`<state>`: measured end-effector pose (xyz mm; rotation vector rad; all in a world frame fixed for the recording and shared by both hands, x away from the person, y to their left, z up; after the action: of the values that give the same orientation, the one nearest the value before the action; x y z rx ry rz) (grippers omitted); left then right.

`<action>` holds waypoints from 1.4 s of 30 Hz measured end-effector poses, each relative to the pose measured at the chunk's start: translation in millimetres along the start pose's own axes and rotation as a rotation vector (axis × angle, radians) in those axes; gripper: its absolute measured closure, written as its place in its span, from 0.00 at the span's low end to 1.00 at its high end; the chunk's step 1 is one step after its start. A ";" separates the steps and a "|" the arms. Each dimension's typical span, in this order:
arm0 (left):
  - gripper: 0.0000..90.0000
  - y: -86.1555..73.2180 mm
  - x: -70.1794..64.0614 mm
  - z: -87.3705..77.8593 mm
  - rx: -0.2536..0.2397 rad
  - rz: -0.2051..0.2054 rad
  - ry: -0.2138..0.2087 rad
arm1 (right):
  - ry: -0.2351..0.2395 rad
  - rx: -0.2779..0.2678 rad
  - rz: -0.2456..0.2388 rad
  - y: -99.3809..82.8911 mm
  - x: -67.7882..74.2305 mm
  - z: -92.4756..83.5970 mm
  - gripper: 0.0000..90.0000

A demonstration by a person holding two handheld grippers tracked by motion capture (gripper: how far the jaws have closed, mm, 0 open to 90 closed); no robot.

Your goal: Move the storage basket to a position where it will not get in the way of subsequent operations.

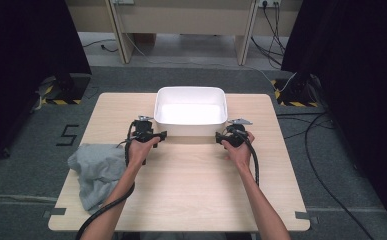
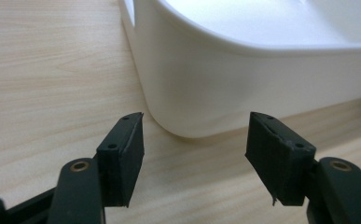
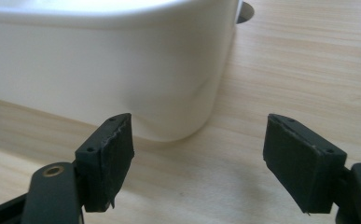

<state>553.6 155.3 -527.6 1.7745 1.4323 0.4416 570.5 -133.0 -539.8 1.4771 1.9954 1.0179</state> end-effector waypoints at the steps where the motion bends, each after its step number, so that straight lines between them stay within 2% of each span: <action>1: 0.39 -1.6 -1.1 -2.8 0.000 0.002 -0.007 | 0.009 -0.003 0.000 0.1 2.1 -1.9 0.28; 4: 0.38 -9.2 -4.5 -11.2 0.002 0.005 -0.033 | 0.013 -0.002 -0.023 -2.1 8.0 -9.0 0.27; 8: 0.37 -24.0 -13.1 -24.4 0.012 0.029 -0.076 | 0.067 -0.004 -0.044 -8.3 20.9 -20.4 0.27; 10: 0.37 -27.5 -14.8 -28.5 0.010 0.035 -0.082 | 0.076 -0.003 -0.058 -10.1 24.2 -23.7 0.27; 12: 0.36 -34.3 -20.7 -36.6 0.009 0.043 -0.103 | 0.104 -0.009 -0.088 -15.9 34.5 -32.5 0.27; 14: 0.36 -40.7 -27.2 -45.4 0.007 0.054 -0.125 | 0.115 -0.007 -0.091 -18.3 37.7 -34.9 0.27; 15: 0.35 -43.8 -30.6 -50.1 0.003 0.059 -0.138 | 0.137 -0.005 -0.098 -22.8 43.7 -39.6 0.27; 16: 0.35 -50.7 -37.0 -59.6 -0.003 0.069 -0.163 | 0.142 -0.005 -0.104 -25.2 46.7 -41.9 0.27; 19: 0.34 -62.8 -44.2 -69.7 0.000 0.090 -0.187 | 0.143 -0.006 -0.144 -32.2 53.2 -48.1 0.27; 20: 0.34 -62.8 -44.2 -69.7 0.000 0.090 -0.187 | 0.145 -0.004 -0.148 -34.8 55.1 -49.8 0.27; 21: 0.34 -70.5 -48.2 -76.0 0.003 0.117 -0.195 | 0.151 0.001 -0.157 -37.4 56.9 -51.1 0.27; 25: 0.33 -79.0 -52.3 -86.1 -0.009 0.126 -0.206 | 0.162 0.011 -0.173 -43.1 60.9 -58.5 0.27; 27: 0.33 -84.0 -52.9 -90.5 0.008 0.167 -0.205 | 0.173 0.017 -0.180 -45.7 62.5 -60.4 0.27; 29: 0.33 -83.4 -51.8 -94.6 -0.008 0.168 -0.193 | 0.181 0.022 -0.182 -48.5 64.0 -61.2 0.27; 33: 0.32 -90.4 -53.4 -98.9 0.003 0.172 -0.208 | 0.189 0.034 -0.187 -52.8 67.5 -62.8 0.27; 40: 0.32 -104.7 -56.8 -111.3 0.018 0.190 -0.213 | 0.213 0.050 -0.234 -61.4 82.0 -64.8 0.27; 42: 0.32 -107.4 -56.4 -114.9 0.018 0.201 -0.202 | 0.215 0.048 -0.244 -62.0 83.2 -65.1 0.27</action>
<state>386.7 148.8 -525.6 1.9278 1.1272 0.3418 458.8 -82.9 -541.9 1.1510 2.2983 1.0657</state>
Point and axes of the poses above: each handheld gripper's, and its own axes: z roughly forward along the jaws, y roughly out of its top, x roughly to its left, the point moved 7 cm from there along z, roughly forward along the jaws
